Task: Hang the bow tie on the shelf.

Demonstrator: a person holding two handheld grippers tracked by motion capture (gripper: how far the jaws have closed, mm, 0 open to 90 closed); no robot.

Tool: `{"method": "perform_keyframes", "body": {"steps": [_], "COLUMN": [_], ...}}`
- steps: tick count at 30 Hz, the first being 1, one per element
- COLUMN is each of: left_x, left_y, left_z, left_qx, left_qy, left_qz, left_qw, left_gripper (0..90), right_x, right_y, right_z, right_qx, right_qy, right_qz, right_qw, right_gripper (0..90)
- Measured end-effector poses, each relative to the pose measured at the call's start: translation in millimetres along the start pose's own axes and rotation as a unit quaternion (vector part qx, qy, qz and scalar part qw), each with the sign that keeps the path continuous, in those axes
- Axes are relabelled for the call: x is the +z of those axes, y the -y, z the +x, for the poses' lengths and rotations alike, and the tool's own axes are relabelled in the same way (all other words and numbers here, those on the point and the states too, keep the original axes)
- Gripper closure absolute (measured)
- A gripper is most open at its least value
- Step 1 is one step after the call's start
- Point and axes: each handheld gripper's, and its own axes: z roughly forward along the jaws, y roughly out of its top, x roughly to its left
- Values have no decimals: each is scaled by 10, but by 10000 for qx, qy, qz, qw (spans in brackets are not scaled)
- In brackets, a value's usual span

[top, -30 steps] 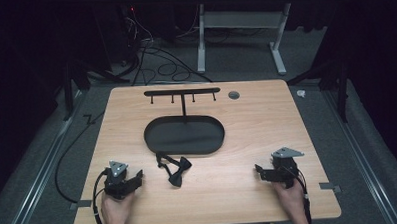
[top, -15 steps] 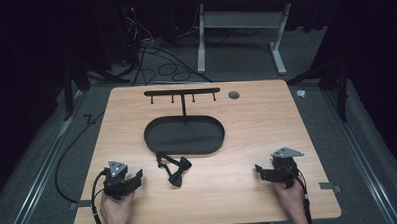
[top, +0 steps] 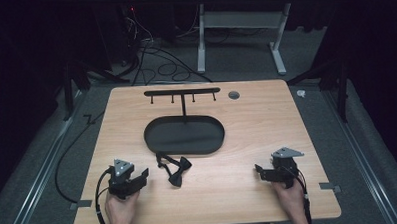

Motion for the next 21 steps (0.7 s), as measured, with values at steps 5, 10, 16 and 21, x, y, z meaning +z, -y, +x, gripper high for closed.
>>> {"method": "perform_keyframes", "body": {"steps": [5,10,16,21], "left_x": [8,23,53,98], "left_y": [-28,-66,-114,-183], "left_z": [-56,-113,-159,-215], "left_qx": [33,47,-97,-62], "left_qy": [65,123,263,306], "left_qz": [-20,-5,-23,2], "left_qw": [10000,9999,9996,9995], "left_gripper": [429,430,429,428], "right_x": [0,1,0,0], "right_y": [0,0,0,0], "right_z": [0,-1,-1,0], "right_qx": [-1,-4,-4,0], "right_qy": [-2,-1,-1,-1], "right_qz": [-2,-2,-2,-1], "right_qw": [10000,10000,10000,10000], "right_gripper": [199,199,200,200]}}
